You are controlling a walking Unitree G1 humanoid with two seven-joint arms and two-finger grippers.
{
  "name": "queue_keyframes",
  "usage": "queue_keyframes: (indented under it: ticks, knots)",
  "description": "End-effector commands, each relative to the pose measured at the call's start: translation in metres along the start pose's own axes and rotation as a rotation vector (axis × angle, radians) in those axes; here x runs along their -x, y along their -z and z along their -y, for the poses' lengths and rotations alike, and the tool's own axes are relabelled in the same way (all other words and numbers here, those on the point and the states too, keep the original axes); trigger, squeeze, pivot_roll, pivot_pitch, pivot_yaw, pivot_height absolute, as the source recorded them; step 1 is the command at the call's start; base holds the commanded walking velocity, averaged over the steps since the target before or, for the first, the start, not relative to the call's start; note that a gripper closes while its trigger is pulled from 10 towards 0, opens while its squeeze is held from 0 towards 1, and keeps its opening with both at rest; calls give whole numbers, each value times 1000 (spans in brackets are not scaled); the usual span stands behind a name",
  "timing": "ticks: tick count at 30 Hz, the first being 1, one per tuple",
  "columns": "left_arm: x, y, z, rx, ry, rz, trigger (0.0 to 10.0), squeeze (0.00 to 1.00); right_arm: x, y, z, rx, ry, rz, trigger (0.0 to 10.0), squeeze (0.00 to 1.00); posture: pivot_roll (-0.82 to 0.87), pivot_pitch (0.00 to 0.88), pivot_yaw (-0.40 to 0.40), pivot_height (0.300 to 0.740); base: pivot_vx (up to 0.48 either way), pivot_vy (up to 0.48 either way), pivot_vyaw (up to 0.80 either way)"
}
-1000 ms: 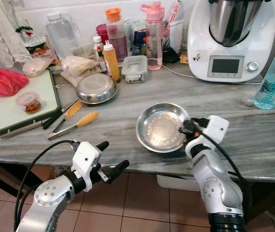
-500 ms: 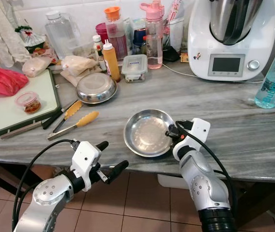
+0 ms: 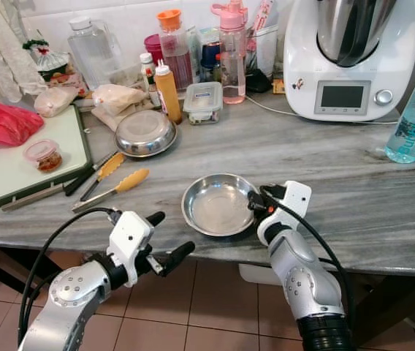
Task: Setting the table
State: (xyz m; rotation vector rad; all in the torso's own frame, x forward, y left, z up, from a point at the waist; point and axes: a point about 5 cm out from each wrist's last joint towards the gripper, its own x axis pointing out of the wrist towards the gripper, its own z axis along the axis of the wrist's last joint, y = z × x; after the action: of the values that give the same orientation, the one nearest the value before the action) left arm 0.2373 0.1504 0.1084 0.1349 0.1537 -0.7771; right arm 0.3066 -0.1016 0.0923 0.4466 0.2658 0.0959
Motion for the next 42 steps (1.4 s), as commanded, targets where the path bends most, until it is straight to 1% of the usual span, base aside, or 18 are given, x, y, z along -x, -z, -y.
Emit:
queue_keyframes:
  ticks: [1,4,6,8,11,14,17,19,20,22,24,25,27,29,33,34,36,42]
  knots:
    - [2,-3,-1,-23,2,-7,10000,0,7,26,-13,-39,-9,-63,10000,1000,-73,27,145,740,0,0,0]
    - [1,-5,0,-23,2,-6,10000,0,8,25,-11,-27,-5,-57,10000,1000,-70,26,143,740,0,0,0]
    - [1,-7,0,-23,4,0,10000,0,9,19,-11,-54,4,-31,10000,1000,-69,23,141,740,0,0,0]
    - [1,-8,0,-24,2,1,10000,0,9,14,-11,-25,5,-8,10000,1000,-69,23,141,740,0,0,0]
    - [-2,-13,-4,-23,-10,13,10000,0,13,-1,-11,62,2,61,10000,1000,-68,24,141,740,0,0,0]
    - [-2,-15,-4,-23,-13,17,10000,0,16,-7,-10,88,1,91,10000,1000,-72,20,144,740,0,0,0]
    - [-2,-16,-4,-20,-17,20,10000,0,20,-14,-11,154,-8,126,10000,1000,-75,20,143,740,0,0,0]
    - [-4,-18,-5,-15,-41,40,10000,0,24,-21,-13,234,-19,166,10000,1000,-83,11,136,740,0,0,0]
    - [-4,-18,-5,-15,-41,40,10000,0,24,-21,-13,234,-19,166,10000,1000,-83,11,136,740,0,0,0]
    - [-12,-22,-9,-6,-112,71,10000,0,28,-30,-17,325,-26,209,10000,1000,-102,1,116,740,0,0,0]
    - [-12,-22,-9,-6,-112,71,10000,0,28,-30,-17,325,-26,209,10000,1000,-102,1,116,740,0,0,0]
    - [-18,-20,-13,20,-170,90,10000,0,30,-36,-17,386,-19,231,10000,1000,-112,0,98,740,0,0,0]
    - [-23,-14,-14,49,-216,108,10000,0,31,-43,-14,455,-1,253,10000,1000,-120,0,79,740,0,0,0]
    - [-27,-12,-13,77,-257,125,10000,0,31,-46,-10,467,-11,249,10000,1000,-124,0,56,740,0,0,0]
    - [-31,-11,-14,87,-309,143,10000,0,30,-50,-8,497,-26,247,10000,1000,-124,0,35,740,0,0,0]
    - [-33,-10,-21,87,-397,153,10000,0,29,-52,-6,512,-36,241,10000,1000,-121,0,25,740,0,0,0]
    - [-35,-11,-28,87,-468,167,10000,0,27,-56,-7,521,-46,239,10000,1000,-119,0,9,740,0,0,0]
    - [-38,-12,-37,108,-583,190,10000,0,25,-63,-15,551,-81,256,10000,1000,-110,0,-21,740,0,0,0]
